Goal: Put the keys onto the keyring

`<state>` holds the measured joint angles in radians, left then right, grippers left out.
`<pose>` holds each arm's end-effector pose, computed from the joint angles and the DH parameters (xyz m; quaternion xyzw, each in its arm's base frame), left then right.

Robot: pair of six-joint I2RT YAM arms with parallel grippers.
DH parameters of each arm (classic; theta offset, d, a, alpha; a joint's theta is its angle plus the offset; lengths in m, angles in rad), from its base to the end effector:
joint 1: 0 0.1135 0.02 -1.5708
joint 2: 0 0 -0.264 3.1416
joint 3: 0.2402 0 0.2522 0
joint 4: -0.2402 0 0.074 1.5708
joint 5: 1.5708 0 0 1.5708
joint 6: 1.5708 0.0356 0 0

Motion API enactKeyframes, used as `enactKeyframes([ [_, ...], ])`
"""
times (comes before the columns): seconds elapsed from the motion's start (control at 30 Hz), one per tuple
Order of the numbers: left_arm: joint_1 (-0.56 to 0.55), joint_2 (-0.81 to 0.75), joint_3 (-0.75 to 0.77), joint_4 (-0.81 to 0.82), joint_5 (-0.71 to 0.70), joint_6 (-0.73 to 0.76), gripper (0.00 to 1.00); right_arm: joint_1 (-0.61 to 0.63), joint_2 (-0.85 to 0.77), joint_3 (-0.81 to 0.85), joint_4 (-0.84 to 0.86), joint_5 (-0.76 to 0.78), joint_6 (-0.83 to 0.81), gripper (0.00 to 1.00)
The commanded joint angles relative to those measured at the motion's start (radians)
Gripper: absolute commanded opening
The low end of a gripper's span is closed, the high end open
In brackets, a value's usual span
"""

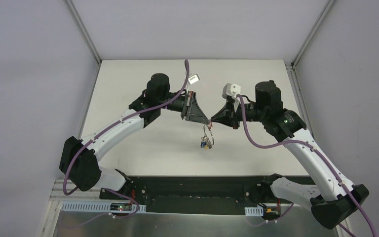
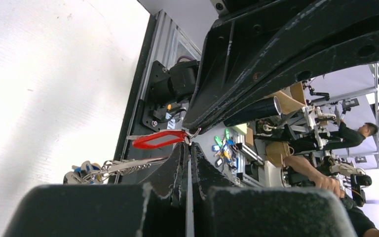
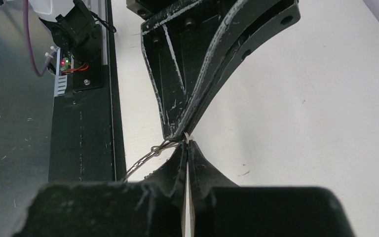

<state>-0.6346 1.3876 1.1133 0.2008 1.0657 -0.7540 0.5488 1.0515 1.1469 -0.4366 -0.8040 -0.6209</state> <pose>0.2352 -0.2118 0.3578 0.3075 0.6505 -0.6611 0.2124 0.1744 0.1367 0.3927 -0.6032 0.5022 0.3003 0.5420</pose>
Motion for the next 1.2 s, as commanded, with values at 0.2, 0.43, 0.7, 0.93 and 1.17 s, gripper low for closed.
enactKeyframes([
  [0.2, -0.01, -0.017, 0.021, -0.045, 0.038, 0.074, 0.0, -0.008, -0.025, 0.004, 0.062, -0.012, -0.028, 0.0],
  [0.43, -0.01, -0.028, 0.035, -0.076, 0.053, 0.112, 0.0, -0.014, -0.027, -0.015, 0.036, 0.012, -0.08, 0.0],
  [0.7, -0.01, -0.058, 0.088, -0.251, 0.046, 0.245, 0.0, -0.025, 0.022, -0.06, 0.081, 0.015, -0.059, 0.19],
  [0.93, 0.02, -0.072, 0.085, -0.296, -0.032, 0.277, 0.0, -0.038, 0.021, -0.064, 0.097, -0.047, -0.011, 0.39],
  [1.17, 0.075, -0.091, 0.073, -0.252, -0.128, 0.203, 0.0, -0.092, 0.012, -0.061, 0.077, -0.212, 0.039, 0.6],
])
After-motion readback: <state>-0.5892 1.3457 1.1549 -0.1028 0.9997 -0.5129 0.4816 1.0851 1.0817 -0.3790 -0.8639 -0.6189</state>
